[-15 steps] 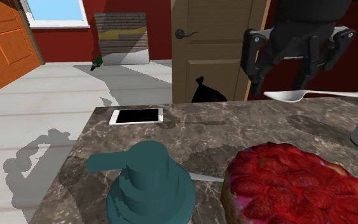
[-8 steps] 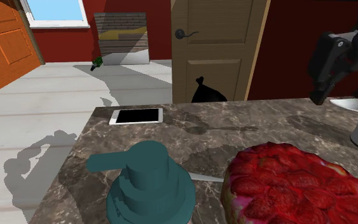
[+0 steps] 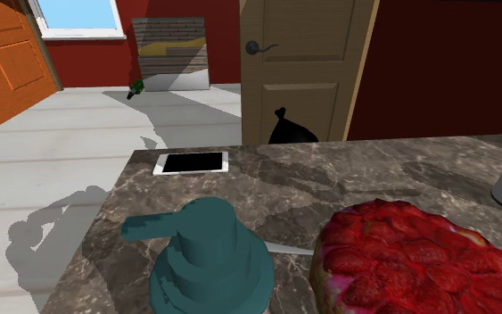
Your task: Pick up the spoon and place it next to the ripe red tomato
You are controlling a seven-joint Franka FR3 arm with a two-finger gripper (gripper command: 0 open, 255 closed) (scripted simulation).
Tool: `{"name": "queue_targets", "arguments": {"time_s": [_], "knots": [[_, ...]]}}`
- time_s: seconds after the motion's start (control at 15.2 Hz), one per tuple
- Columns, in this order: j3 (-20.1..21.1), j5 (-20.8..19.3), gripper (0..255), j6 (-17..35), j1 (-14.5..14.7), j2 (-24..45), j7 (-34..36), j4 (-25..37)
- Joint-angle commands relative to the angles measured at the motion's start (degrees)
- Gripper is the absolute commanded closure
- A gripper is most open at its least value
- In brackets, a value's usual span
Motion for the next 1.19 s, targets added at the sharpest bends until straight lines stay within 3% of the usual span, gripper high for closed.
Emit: {"name": "queue_targets", "arguments": {"time_s": [0.0,0.59,1.12], "knots": [[-1.9,0.3,255,-0.4,-1.1,0.6,-3.2,0.9],[-9.8,3.6,255,-2.2,-5.9,6.9,-17.4,8.0],[-15.5,9.9,255,-5.8,-11.6,16.9,-30.5,19.2]]}}
